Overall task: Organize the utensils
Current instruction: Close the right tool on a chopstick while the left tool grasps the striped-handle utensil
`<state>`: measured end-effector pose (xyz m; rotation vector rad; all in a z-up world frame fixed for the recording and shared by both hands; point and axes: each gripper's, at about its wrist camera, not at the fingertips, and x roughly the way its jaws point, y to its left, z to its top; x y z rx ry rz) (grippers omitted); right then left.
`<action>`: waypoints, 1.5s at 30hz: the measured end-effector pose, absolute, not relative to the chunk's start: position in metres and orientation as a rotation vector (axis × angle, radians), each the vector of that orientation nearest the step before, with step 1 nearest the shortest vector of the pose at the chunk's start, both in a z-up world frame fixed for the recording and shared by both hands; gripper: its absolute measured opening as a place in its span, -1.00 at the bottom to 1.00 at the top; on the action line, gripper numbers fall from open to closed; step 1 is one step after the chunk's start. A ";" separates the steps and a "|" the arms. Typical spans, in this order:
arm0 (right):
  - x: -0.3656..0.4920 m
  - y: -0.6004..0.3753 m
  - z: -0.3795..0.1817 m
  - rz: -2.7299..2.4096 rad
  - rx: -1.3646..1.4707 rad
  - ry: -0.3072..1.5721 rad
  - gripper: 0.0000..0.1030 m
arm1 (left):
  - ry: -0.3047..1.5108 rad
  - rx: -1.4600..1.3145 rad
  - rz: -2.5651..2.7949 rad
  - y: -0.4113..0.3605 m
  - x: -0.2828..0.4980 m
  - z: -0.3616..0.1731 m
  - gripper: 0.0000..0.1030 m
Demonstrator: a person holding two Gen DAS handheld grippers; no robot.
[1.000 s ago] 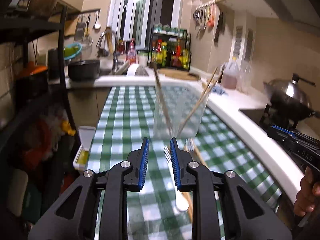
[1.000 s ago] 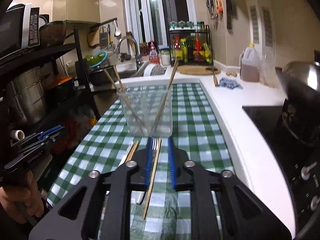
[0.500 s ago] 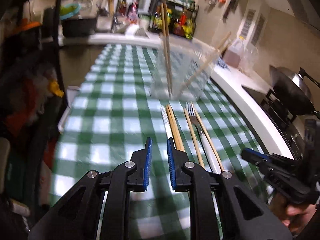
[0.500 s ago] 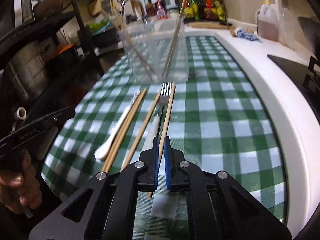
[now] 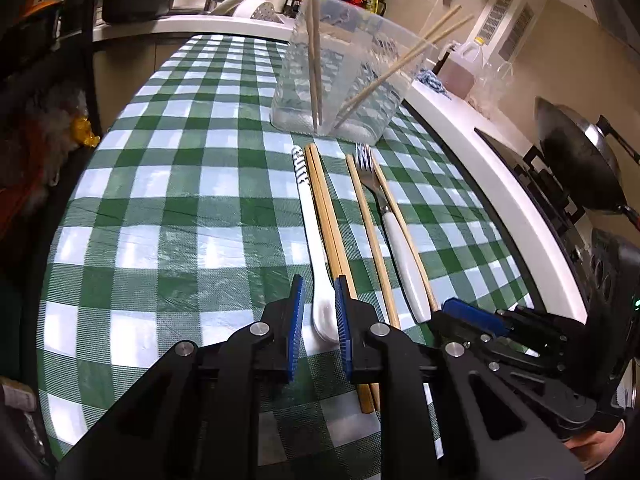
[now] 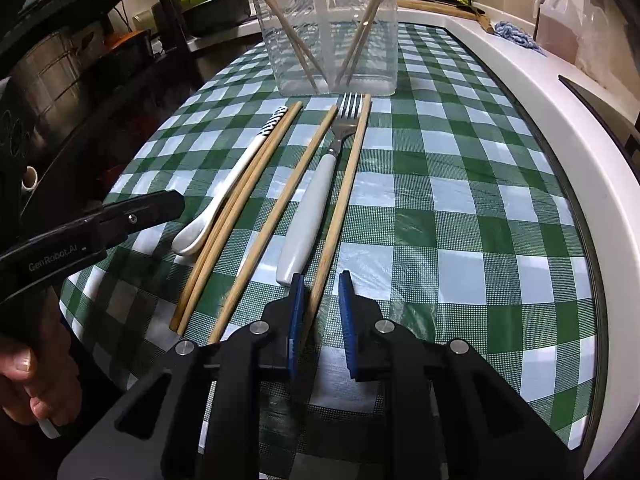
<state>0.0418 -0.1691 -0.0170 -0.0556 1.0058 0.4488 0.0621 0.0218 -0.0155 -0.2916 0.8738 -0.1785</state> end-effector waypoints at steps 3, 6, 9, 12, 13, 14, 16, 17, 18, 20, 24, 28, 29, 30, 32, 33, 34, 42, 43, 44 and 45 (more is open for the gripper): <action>0.043 -0.169 -0.017 0.446 -0.057 1.007 -0.67 | 0.889 -0.272 -0.185 0.015 0.062 -0.019 -0.69; 0.044 -0.171 -0.017 0.428 -0.065 1.006 -0.85 | 0.890 -0.227 -0.160 0.009 0.060 -0.020 -0.67; 0.047 -0.173 -0.017 0.418 -0.050 1.014 -0.88 | 0.902 -0.206 -0.132 0.008 0.059 -0.024 -0.66; 0.047 -0.175 -0.017 0.397 -0.053 1.014 -0.89 | 0.902 -0.199 -0.125 0.008 0.058 -0.025 -0.66; 0.047 -0.176 -0.017 0.390 -0.052 1.016 -0.89 | 0.900 -0.191 -0.123 0.006 0.058 -0.025 -0.66; 0.047 -0.177 -0.017 0.381 -0.052 1.016 -0.89 | 0.896 -0.181 -0.119 0.005 0.058 -0.025 -0.66; 0.048 -0.179 -0.016 0.362 -0.049 1.018 -0.90 | 0.891 -0.170 -0.117 0.002 0.058 -0.025 -0.66; 0.048 -0.181 -0.016 0.356 -0.045 1.019 -0.90 | 0.888 -0.166 -0.114 0.001 0.058 -0.025 -0.66; 0.048 -0.182 -0.016 0.350 -0.040 1.019 -0.90 | 0.885 -0.169 -0.110 0.001 0.057 -0.025 -0.66; 0.047 -0.183 -0.014 0.343 -0.040 1.011 -0.90 | 0.873 -0.185 -0.115 0.001 0.056 -0.023 -0.66; 0.046 -0.182 -0.013 0.327 -0.054 0.999 -0.90 | 0.863 -0.170 -0.128 -0.003 0.054 -0.022 -0.66; 0.048 -0.183 -0.015 0.324 -0.052 1.014 -0.90 | 0.877 -0.153 -0.109 -0.004 0.056 -0.024 -0.65; 0.047 -0.183 -0.015 0.323 -0.053 1.013 -0.90 | 0.877 -0.156 -0.110 -0.004 0.056 -0.024 -0.65; 0.047 -0.183 -0.015 0.323 -0.055 1.013 -0.90 | 0.878 -0.159 -0.111 -0.003 0.056 -0.024 -0.65; 0.047 -0.183 -0.016 0.324 -0.053 1.014 -0.90 | 0.877 -0.156 -0.113 -0.004 0.055 -0.024 -0.65; 0.047 -0.183 -0.016 0.324 -0.053 1.014 -0.90 | 0.877 -0.156 -0.114 -0.004 0.055 -0.024 -0.65; 0.047 -0.183 -0.016 0.324 -0.052 1.014 -0.90 | 0.877 -0.158 -0.115 -0.004 0.055 -0.024 -0.65; 0.047 -0.182 -0.016 0.325 -0.060 1.013 -0.90 | 0.875 -0.153 -0.118 -0.004 0.054 -0.025 -0.65; 0.047 -0.183 -0.016 0.325 -0.060 1.013 -0.90 | 0.875 -0.153 -0.118 -0.004 0.054 -0.025 -0.65; 0.047 -0.183 -0.016 0.325 -0.060 1.013 -0.90 | 0.875 -0.155 -0.120 -0.004 0.054 -0.025 -0.65; 0.047 -0.182 -0.016 0.325 -0.058 1.013 -0.90 | 0.876 -0.157 -0.121 -0.004 0.054 -0.025 -0.65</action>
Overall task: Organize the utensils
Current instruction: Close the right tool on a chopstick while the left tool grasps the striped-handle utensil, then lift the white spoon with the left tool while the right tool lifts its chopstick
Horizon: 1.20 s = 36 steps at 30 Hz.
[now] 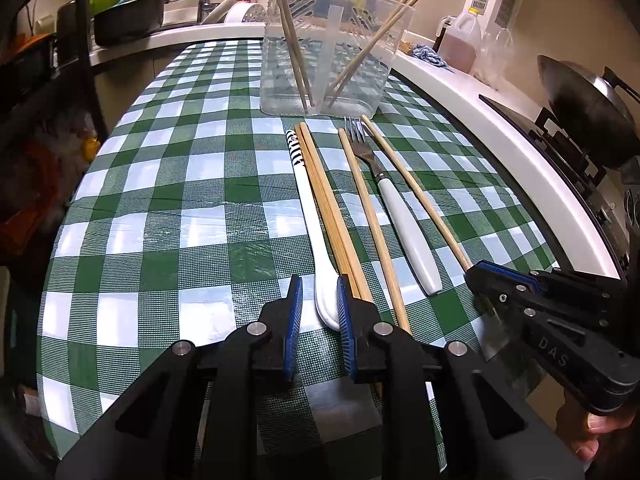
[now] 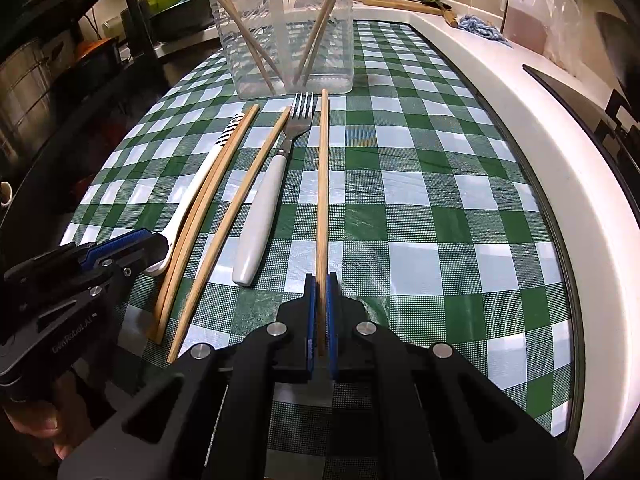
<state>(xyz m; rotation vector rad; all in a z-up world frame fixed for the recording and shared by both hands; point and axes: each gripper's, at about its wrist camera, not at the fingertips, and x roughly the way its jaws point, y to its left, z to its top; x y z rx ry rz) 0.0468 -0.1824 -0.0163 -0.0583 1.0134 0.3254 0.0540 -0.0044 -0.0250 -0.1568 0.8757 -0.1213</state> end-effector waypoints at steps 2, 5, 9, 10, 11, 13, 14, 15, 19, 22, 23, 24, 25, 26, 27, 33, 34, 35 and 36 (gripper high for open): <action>0.047 -0.182 -0.016 0.325 -0.059 1.013 -0.90 | 0.877 -0.160 -0.125 -0.004 0.054 -0.025 -0.86; 0.047 -0.183 -0.016 0.325 -0.054 1.014 -0.90 | 0.877 -0.164 -0.110 0.000 0.054 -0.025 -0.90; 0.048 -0.187 -0.013 0.299 -0.037 1.004 -0.90 | 0.853 -0.155 -0.044 0.013 0.052 -0.021 -0.92; 0.048 -0.189 -0.012 0.291 -0.035 0.999 -0.90 | 0.849 -0.155 -0.030 0.017 0.053 -0.021 -0.92; 0.048 -0.191 -0.011 0.279 -0.033 0.996 -0.90 | 0.845 -0.156 -0.020 0.020 0.053 -0.020 -0.92; 0.050 -0.194 -0.012 0.265 -0.030 0.999 -0.90 | 0.847 -0.165 -0.013 0.025 0.053 -0.020 -0.92; 0.051 -0.195 -0.013 0.261 -0.027 1.004 -0.90 | 0.853 -0.176 -0.020 0.027 0.053 -0.022 -0.92; 0.051 -0.195 -0.014 0.262 -0.024 1.010 -0.90 | 0.856 -0.189 -0.031 0.028 0.053 -0.023 -0.92; 0.051 -0.195 -0.016 0.266 -0.024 1.018 -0.88 | 0.856 -0.201 -0.050 0.027 0.052 -0.024 -0.87; 0.051 -0.195 -0.016 0.266 -0.025 1.017 -0.88 | 0.859 -0.220 -0.058 0.026 0.051 -0.026 -0.85; 0.051 -0.195 -0.016 0.266 -0.027 1.017 -0.88 | 0.861 -0.219 -0.057 0.025 0.051 -0.027 -0.84; 0.051 -0.194 -0.016 0.265 -0.028 1.016 -0.88 | 0.860 -0.219 -0.057 0.024 0.050 -0.028 -0.84; 0.051 -0.194 -0.016 0.265 -0.028 1.016 -0.88 | 0.858 -0.221 -0.055 0.024 0.049 -0.027 -0.83; 0.051 -0.195 -0.016 0.266 -0.025 1.016 -0.88 | 0.851 -0.223 -0.052 0.024 0.048 -0.027 -0.83; 0.051 -0.195 -0.017 0.267 -0.022 1.018 -0.88 | 0.841 -0.227 -0.051 0.024 0.047 -0.026 -0.83; 0.051 -0.195 -0.016 0.266 -0.023 1.017 -0.87 | 0.816 -0.243 -0.060 0.023 0.046 -0.023 -0.50; 0.051 -0.195 -0.016 0.266 -0.025 1.017 -0.87 | 0.823 -0.237 -0.057 0.022 0.047 -0.024 -0.49; 0.051 -0.194 -0.016 0.266 -0.027 1.016 -0.86 | 0.828 -0.234 -0.055 0.021 0.047 -0.026 -0.48; 0.051 -0.194 -0.016 0.267 -0.028 1.016 -0.86 | 0.836 -0.230 -0.051 0.020 0.047 -0.028 -0.48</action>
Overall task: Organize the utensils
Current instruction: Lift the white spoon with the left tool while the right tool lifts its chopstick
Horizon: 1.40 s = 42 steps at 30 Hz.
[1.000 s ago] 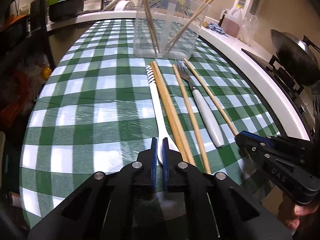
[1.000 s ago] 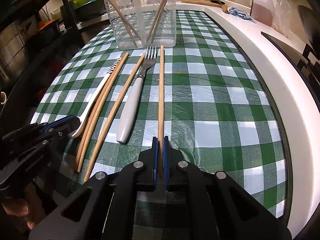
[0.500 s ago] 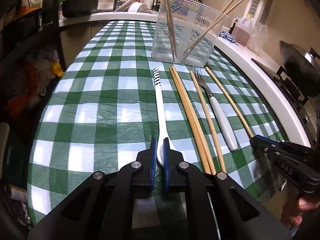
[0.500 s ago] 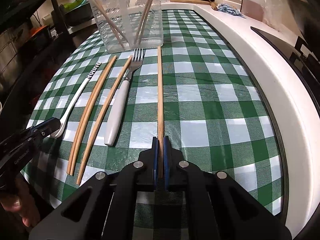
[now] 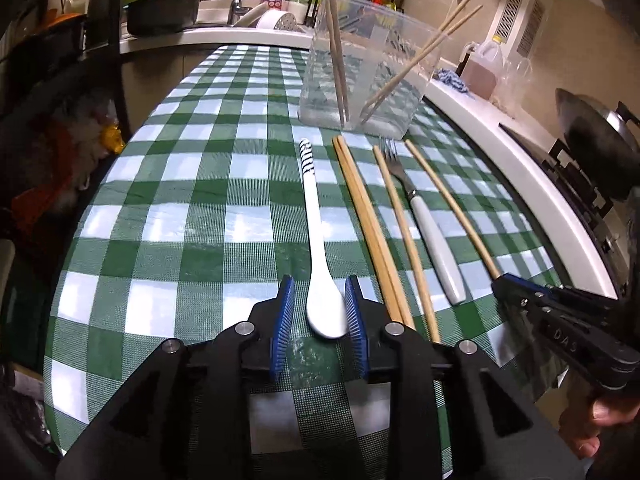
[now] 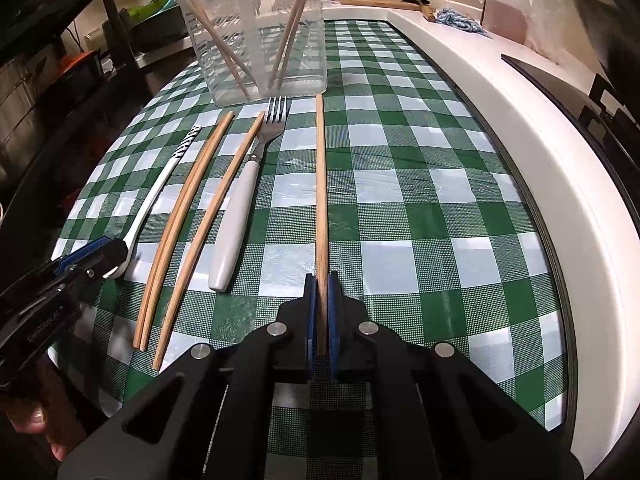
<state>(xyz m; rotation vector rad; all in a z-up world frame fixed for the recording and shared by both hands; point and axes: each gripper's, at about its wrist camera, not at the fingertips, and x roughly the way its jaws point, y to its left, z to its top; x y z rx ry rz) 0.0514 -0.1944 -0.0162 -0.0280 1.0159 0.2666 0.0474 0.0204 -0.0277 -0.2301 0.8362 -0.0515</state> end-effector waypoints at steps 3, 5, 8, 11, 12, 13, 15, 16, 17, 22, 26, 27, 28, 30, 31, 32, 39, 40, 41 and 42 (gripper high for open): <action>0.051 -0.194 -0.016 0.266 -0.028 1.016 -0.86 | 0.836 -0.193 -0.040 0.014 0.045 -0.029 -0.48; 0.051 -0.194 -0.016 0.267 -0.028 1.016 -0.86 | 0.828 -0.177 -0.036 0.012 0.043 -0.030 -0.50; 0.051 -0.194 -0.016 0.267 -0.029 1.015 -0.86 | 0.816 -0.140 -0.004 0.009 0.041 -0.031 -0.64; 0.050 -0.193 -0.016 0.267 -0.033 1.014 -0.86 | 0.802 -0.129 0.015 0.008 0.037 -0.031 -0.65; 0.050 -0.193 -0.016 0.270 -0.035 1.013 -0.86 | 0.799 -0.124 0.020 0.007 0.036 -0.031 -0.65; 0.049 -0.192 -0.016 0.271 -0.037 1.013 -0.86 | 0.792 -0.116 0.029 0.006 0.034 -0.032 -0.65; 0.049 -0.192 -0.016 0.274 -0.039 1.013 -0.86 | 0.781 -0.106 0.039 0.003 0.031 -0.032 -0.66; 0.048 -0.191 -0.016 0.275 -0.040 1.012 -0.86 | 0.774 -0.104 0.044 0.002 0.029 -0.032 -0.65; 0.048 -0.191 -0.016 0.274 -0.042 1.011 -0.86 | 0.767 -0.105 0.049 0.002 0.028 -0.033 -0.66; 0.048 -0.192 -0.015 0.270 -0.033 1.011 -0.89 | 0.753 -0.104 0.060 0.003 0.024 -0.032 -0.71; 0.044 -0.190 -0.009 0.273 -0.042 0.979 -0.90 | 0.732 -0.074 0.061 0.000 0.021 -0.028 -0.80; 0.044 -0.189 -0.007 0.276 -0.047 0.967 -0.90 | 0.727 -0.069 0.063 0.001 0.020 -0.027 -0.80; 0.043 -0.189 -0.006 0.278 -0.045 0.963 -0.90 | 0.724 -0.067 0.067 0.001 0.020 -0.026 -0.80; 0.042 -0.189 -0.004 0.280 -0.042 0.958 -0.90 | 0.720 -0.073 0.077 0.004 0.018 -0.025 -0.80; 0.042 -0.189 -0.003 0.280 -0.041 0.955 -0.90 | 0.718 -0.079 0.084 0.006 0.018 -0.024 -0.80; 0.041 -0.190 -0.001 0.279 -0.041 0.947 -0.90 | 0.715 -0.083 0.091 0.008 0.017 -0.023 -0.80; 0.035 -0.190 0.014 0.271 -0.050 0.881 -0.90 | 0.663 -0.043 0.115 0.008 0.008 -0.008 -0.79; 0.033 -0.191 0.017 0.269 -0.052 0.866 -0.90 | 0.655 -0.036 0.114 0.007 0.005 -0.005 -0.79; 0.032 -0.191 0.020 0.267 -0.053 0.855 -0.90 | 0.649 -0.031 0.114 0.007 0.003 -0.003 -0.79; 0.031 -0.191 0.022 0.265 -0.053 0.844 -0.90 | 0.643 -0.027 0.115 0.006 0.000 -0.001 -0.79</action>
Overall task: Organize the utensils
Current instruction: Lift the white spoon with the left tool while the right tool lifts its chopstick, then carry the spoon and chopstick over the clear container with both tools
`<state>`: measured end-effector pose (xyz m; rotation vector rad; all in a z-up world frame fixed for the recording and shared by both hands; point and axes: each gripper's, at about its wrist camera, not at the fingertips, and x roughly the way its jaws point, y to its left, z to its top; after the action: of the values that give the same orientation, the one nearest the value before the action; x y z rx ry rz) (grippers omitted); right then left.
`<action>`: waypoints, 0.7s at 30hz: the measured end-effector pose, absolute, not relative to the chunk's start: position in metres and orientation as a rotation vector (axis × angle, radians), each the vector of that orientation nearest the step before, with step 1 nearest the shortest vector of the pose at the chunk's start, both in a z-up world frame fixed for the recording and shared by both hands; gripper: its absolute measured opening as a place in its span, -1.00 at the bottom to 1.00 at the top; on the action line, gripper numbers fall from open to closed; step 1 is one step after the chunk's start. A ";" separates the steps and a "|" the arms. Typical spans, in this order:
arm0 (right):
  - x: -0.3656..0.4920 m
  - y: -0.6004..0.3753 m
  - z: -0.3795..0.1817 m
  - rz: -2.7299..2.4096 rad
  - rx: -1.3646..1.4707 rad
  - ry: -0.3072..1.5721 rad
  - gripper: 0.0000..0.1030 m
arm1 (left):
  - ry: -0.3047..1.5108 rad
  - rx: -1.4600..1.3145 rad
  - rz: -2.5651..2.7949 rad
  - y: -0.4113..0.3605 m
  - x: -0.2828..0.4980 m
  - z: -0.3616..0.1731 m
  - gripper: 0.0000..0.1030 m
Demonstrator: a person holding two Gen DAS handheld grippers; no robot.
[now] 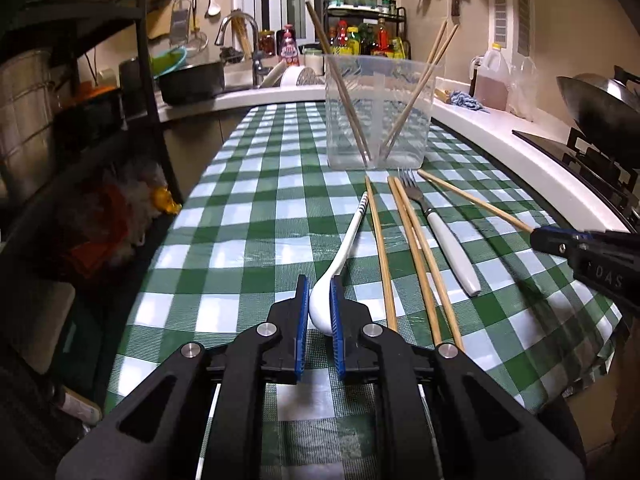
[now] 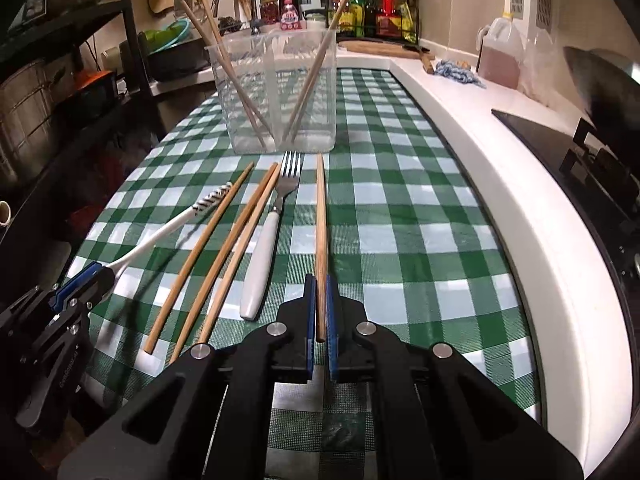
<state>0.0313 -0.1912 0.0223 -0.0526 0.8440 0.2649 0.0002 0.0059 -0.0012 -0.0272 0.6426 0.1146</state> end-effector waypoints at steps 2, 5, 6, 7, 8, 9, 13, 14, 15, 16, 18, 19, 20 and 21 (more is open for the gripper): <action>0.029 -0.192 0.030 0.258 -0.053 0.812 -0.90 | 0.627 -0.016 0.119 0.005 -0.004 0.003 -0.79; 0.025 -0.194 0.041 0.249 -0.050 0.765 -0.90 | 0.595 -0.004 0.132 0.006 -0.009 0.013 -0.79; 0.024 -0.194 0.045 0.246 -0.051 0.749 -0.90 | 0.579 -0.001 0.137 0.008 -0.012 0.018 -0.79; 0.022 -0.195 0.050 0.244 -0.051 0.729 -0.90 | 0.569 0.001 0.140 0.008 -0.013 0.020 -0.79; 0.021 -0.195 0.053 0.242 -0.051 0.716 -0.90 | 0.553 0.006 0.146 0.009 -0.015 0.025 -0.79; 0.020 -0.195 0.057 0.241 -0.052 0.703 -0.90 | 0.543 0.009 0.148 0.010 -0.016 0.029 -0.79; 0.015 -0.197 0.069 0.247 -0.044 0.656 -0.90 | 0.504 0.028 0.147 0.013 -0.022 0.044 -0.78; 0.014 -0.197 0.072 0.247 -0.044 0.645 -0.90 | 0.496 0.032 0.150 0.013 -0.022 0.046 -0.78; 0.013 -0.197 0.075 0.246 -0.045 0.634 -0.90 | 0.481 0.040 0.154 0.013 -0.024 0.050 -0.78; 0.012 -0.198 0.077 0.245 -0.042 0.623 -0.90 | 0.468 0.044 0.157 0.014 -0.025 0.053 -0.78; 0.011 -0.199 0.082 0.246 -0.033 0.609 -0.90 | 0.451 0.043 0.161 0.015 -0.026 0.058 -0.77; 0.010 -0.200 0.083 0.246 -0.031 0.602 -0.90 | 0.443 0.041 0.161 0.016 -0.027 0.061 -0.77; 0.009 -0.200 0.085 0.248 -0.028 0.596 -0.90 | 0.435 0.039 0.161 0.016 -0.027 0.063 -0.77; 0.009 -0.201 0.087 0.250 -0.026 0.590 -0.90 | 0.429 0.038 0.160 0.018 -0.027 0.065 -0.77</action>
<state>0.0090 -0.2010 0.0868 -0.0264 0.5902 0.2495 -0.0266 0.0178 0.0646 0.0383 0.4289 0.1601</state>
